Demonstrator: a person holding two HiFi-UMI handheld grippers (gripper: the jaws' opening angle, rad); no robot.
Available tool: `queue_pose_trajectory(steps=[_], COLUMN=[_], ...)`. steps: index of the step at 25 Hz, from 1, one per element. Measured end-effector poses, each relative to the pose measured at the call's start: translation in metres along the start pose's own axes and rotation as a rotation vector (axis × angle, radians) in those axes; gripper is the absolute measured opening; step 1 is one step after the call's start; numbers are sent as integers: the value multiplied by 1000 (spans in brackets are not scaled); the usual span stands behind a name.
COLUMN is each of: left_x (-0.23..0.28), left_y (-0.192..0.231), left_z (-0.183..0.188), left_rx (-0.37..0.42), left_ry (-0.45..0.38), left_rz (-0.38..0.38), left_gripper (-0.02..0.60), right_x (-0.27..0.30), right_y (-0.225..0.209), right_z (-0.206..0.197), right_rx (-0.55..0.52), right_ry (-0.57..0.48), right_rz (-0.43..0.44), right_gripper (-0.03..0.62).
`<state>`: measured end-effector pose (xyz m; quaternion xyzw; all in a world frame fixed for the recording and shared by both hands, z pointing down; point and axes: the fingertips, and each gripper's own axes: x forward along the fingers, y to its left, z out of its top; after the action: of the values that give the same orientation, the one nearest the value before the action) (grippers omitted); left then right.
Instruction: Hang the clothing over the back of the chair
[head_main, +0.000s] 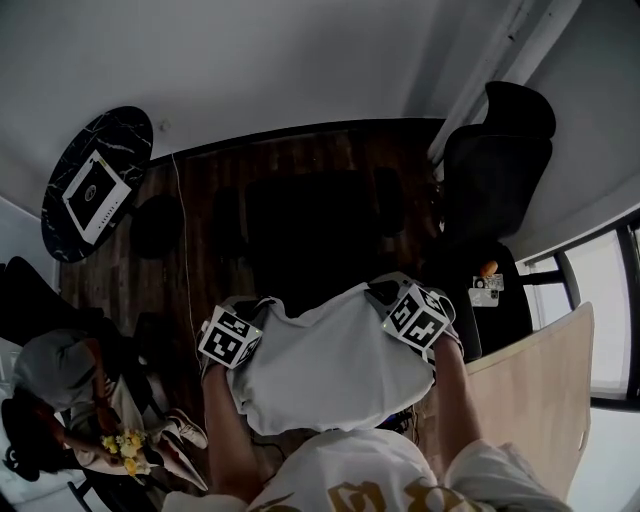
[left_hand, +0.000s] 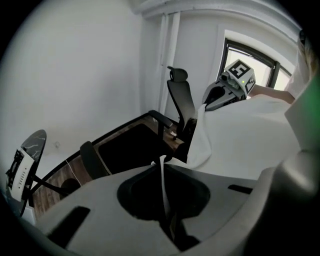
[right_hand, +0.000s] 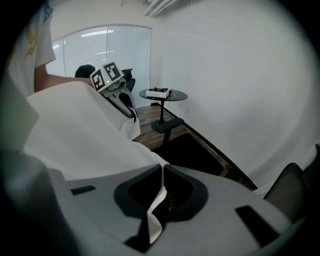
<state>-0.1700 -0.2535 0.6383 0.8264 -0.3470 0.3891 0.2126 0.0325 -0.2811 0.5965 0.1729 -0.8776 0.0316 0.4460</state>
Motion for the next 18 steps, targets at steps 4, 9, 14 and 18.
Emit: queue_pose_trajectory(steps=[4,9,14,18], left_x=[9,13,14,12], left_y=[-11,-17,-14,-15], left_z=[-20,-20,-18,-16], left_rx=[-31,-44,-38,-12], left_ry=[95,90,85,92], left_rz=[-108,-156,-138,-144], left_gripper=[26,26,28,32], right_x=[17,24,24,23], right_y=[26,34,24,25], right_z=[-26,-34,-40,-34], right_rx=[24,101,101,110], right_ry=[113,135,134,134], right_rz=[159,227,208,205], right_gripper=[23,57,94,129])
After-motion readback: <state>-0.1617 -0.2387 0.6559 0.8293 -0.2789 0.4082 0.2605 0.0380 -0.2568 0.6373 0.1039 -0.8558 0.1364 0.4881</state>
